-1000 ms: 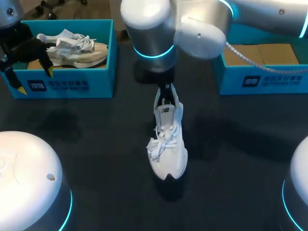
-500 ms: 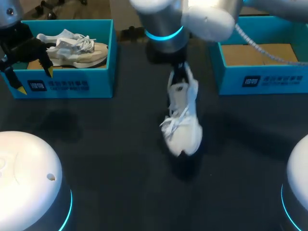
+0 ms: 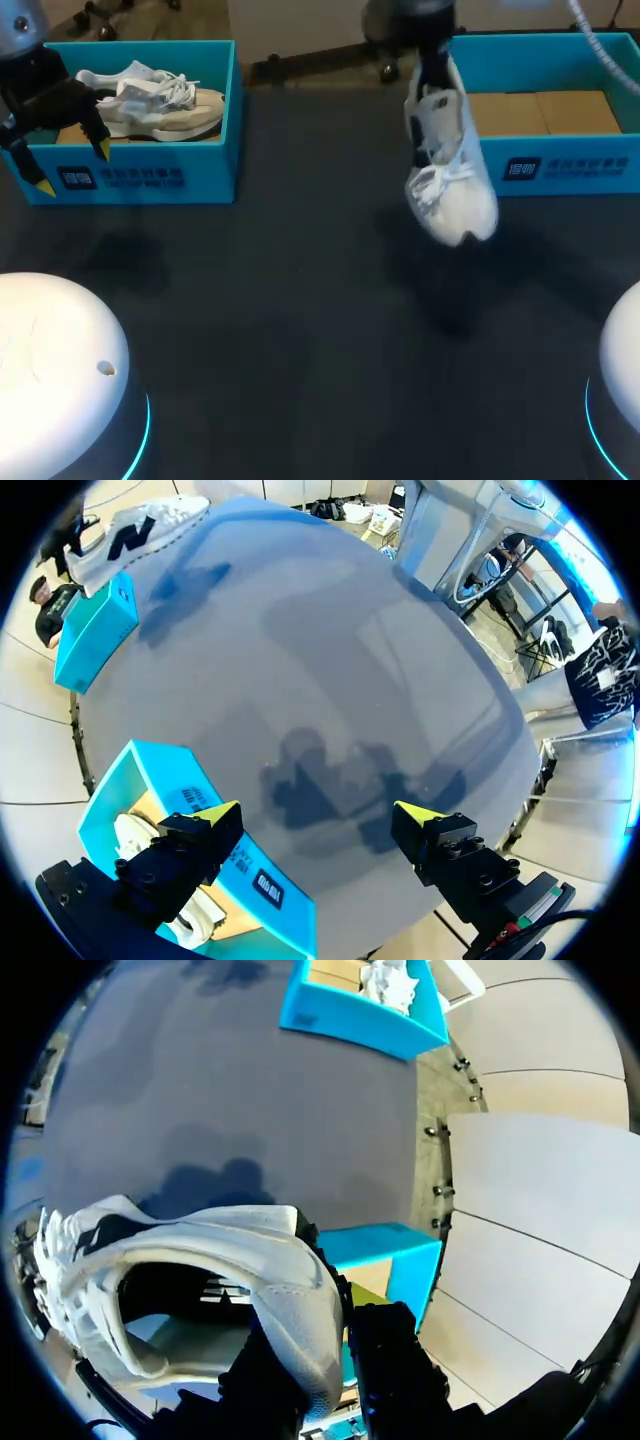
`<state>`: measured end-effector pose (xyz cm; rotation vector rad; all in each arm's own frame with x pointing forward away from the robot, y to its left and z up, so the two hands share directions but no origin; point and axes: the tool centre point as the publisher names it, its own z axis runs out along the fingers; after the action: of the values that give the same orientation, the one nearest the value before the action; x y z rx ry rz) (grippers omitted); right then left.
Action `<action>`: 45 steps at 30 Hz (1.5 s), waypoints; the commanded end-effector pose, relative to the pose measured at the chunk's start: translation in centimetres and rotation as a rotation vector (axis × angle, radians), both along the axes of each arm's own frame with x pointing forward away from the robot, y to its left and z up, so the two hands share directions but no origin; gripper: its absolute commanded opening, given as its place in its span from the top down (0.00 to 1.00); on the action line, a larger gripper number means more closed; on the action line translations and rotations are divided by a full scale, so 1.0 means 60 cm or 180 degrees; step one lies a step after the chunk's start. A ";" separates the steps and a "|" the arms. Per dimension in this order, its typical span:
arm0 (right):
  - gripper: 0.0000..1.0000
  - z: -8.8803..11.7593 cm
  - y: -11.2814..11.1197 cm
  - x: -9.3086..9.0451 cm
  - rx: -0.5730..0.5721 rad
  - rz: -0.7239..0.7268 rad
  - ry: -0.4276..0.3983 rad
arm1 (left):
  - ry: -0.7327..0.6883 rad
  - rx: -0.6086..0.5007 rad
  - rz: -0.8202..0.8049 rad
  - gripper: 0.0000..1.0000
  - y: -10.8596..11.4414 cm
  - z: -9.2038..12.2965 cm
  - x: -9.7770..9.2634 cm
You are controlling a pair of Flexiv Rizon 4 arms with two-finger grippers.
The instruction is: Take the shoe out of the shoebox, open the shoe tongue, remove and reinsert the insole, then place the shoe into the shoebox
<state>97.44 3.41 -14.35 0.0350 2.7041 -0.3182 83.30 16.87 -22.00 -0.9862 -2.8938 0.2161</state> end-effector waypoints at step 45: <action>1.00 -0.027 -0.320 0.343 0.0284 -0.0280 0.0578 | 0.0002 0.0006 -0.0003 0.00 0.000 0.001 0.000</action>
<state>116.70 -14.68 -15.74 0.1505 2.8228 -0.2608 83.30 16.88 -22.00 -0.9858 -2.8939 0.2162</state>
